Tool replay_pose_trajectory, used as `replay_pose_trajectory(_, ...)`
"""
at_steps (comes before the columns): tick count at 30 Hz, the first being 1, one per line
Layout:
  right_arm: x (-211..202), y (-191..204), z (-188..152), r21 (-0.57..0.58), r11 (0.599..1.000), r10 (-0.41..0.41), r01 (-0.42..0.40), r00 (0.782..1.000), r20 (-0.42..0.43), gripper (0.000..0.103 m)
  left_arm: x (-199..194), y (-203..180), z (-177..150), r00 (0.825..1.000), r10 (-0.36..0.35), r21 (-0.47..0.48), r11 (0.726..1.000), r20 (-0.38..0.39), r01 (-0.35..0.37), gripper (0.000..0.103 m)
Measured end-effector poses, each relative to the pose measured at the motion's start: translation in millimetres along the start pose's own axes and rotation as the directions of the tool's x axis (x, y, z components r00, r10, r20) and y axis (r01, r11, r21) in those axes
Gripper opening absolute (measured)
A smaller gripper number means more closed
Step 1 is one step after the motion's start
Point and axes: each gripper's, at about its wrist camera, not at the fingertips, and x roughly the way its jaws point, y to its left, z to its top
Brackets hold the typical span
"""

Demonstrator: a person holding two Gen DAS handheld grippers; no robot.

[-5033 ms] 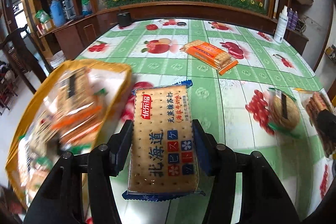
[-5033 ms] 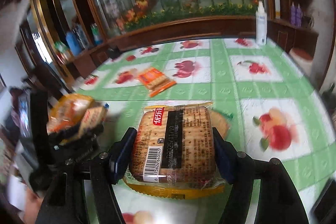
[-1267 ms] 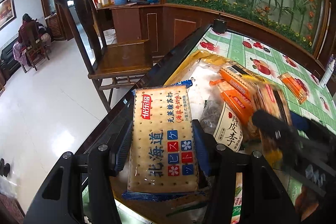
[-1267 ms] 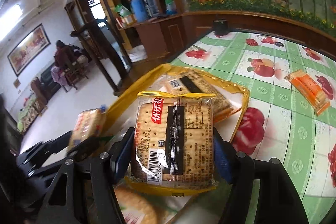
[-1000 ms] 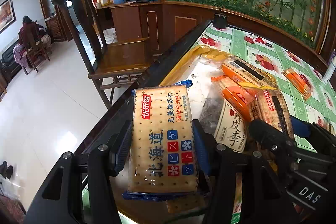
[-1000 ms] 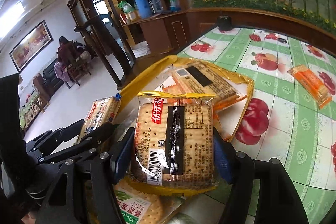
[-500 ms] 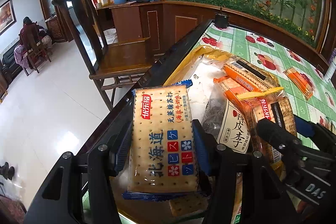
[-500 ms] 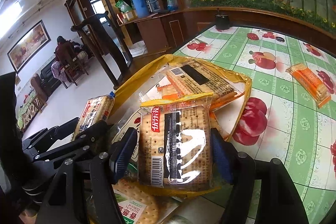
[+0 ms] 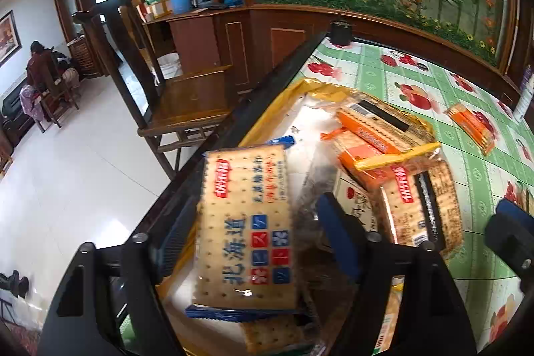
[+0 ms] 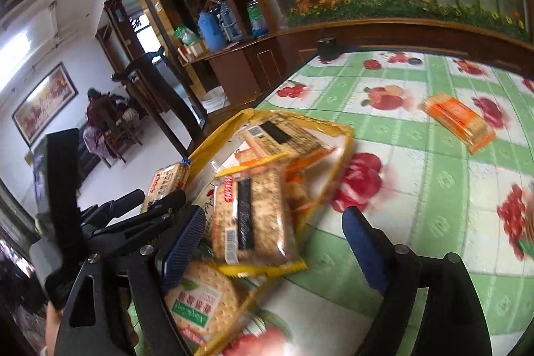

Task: Organize snacks
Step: 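Carry both packs into the tray, lower them onto the pile, and open both tools, then grasp the orange soda cracker pack with the left tool while the right grasps the round biscuit pack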

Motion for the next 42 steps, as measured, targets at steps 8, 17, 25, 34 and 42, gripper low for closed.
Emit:
replay_pose_trajectory(8,-44.4,-47.6,-15.9,0.117,0.992,-0.043,0.039,0.998,0.037,0.088,-20.0,-3.2,4.1,1.000,-0.020,0.001,1.000,0.024,0.020,0.083)
replay_pose_trajectory(17,-113.0,-139.9,-42.2,0.349,0.930,-0.147,0.114,0.987,0.070,0.092,-58.3,-34.3,13.2,0.971,-0.234,-0.023,0.972,0.055,0.236,0.086)
replay_pose_trajectory(25,-143.3,-192.5,-51.2,0.356,0.866,-0.380,0.350,0.925,0.015,0.099,-62.2,-119.9,12.3,0.948,-0.319,0.092,0.944,-0.011,0.318,0.086)
replay_pose_trajectory(34,-89.2,-219.1,-12.1,0.156,0.840,-0.512,0.519,0.855,-0.087,0.099,-42.7,-173.1,8.7,0.955,-0.288,0.158,0.942,-0.066,0.295,0.086)
replay_pose_trajectory(42,-56.0,-235.9,-14.7,0.290,0.742,-0.570,0.605,0.796,-0.202,0.103,-11.7,-194.9,30.3,0.962,-0.263,0.097,0.958,-0.076,0.269,0.086)
